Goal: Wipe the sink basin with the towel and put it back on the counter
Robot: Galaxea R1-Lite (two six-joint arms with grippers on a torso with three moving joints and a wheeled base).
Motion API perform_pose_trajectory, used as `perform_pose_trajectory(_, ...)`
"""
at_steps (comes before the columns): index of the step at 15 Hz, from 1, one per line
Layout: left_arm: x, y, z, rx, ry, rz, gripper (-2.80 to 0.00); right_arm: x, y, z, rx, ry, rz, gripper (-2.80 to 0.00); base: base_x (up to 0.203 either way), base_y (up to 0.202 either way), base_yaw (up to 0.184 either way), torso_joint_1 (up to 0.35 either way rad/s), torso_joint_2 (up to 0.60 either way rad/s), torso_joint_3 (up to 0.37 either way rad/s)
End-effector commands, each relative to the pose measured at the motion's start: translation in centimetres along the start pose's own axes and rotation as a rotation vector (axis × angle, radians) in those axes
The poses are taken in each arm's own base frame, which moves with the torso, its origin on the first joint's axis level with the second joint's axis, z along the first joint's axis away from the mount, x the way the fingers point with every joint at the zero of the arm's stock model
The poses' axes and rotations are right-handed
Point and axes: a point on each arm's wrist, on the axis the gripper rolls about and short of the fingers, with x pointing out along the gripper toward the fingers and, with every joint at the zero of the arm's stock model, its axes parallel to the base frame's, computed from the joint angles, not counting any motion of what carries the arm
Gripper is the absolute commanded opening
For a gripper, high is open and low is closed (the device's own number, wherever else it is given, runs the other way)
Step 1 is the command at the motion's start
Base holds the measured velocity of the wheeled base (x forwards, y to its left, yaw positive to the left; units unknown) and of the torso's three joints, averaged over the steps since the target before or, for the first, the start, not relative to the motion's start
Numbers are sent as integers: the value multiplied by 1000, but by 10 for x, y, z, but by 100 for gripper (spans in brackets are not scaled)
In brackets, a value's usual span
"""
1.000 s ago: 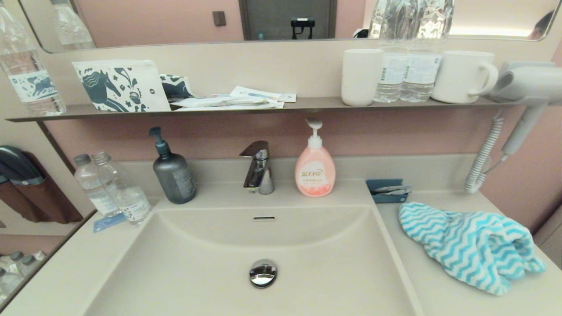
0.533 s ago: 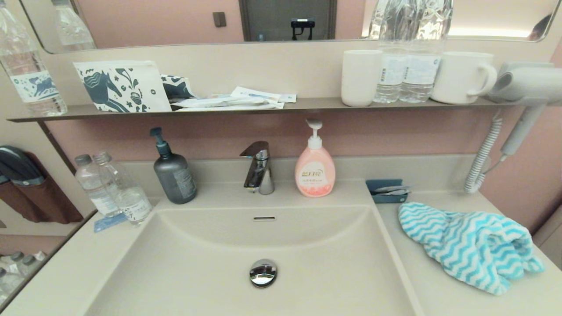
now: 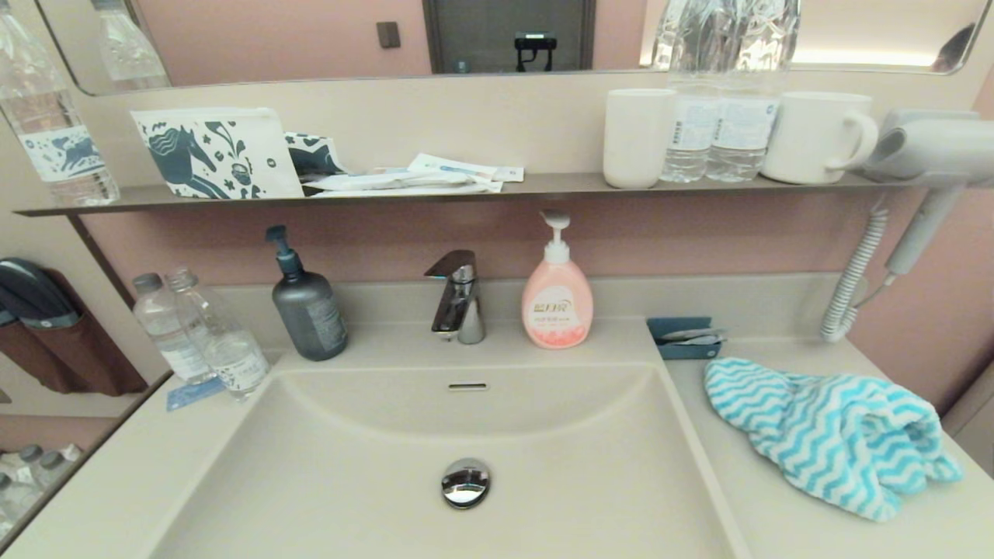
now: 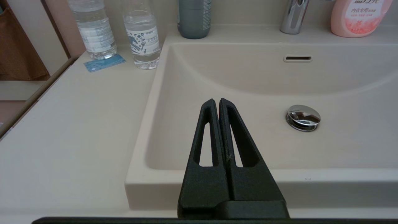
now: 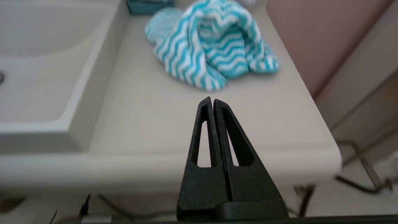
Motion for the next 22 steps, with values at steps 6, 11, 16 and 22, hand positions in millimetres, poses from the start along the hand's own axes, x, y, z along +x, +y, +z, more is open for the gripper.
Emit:
perform_pose_trajectory(6, 0, 0, 0, 0, 2, 1, -280, 41, 4, -39, -19, -161, 9, -280, 0, 0, 0, 0, 0, 0)
perform_pose_trajectory(11, 0, 0, 0, 0, 2, 1, -280, 46, 5, -48, 9, -148, 50, -280, 0, 0, 0, 0, 0, 0)
perform_pose_trajectory(16, 0, 0, 0, 0, 2, 1, -280, 46, 5, -47, 36, -149, 48, -280, 0, 0, 0, 0, 0, 0)
perform_pose_trajectory(22, 0, 0, 0, 0, 2, 1, -280, 46, 5, -47, 36, -151, 48, -280, 0, 0, 0, 0, 0, 0)
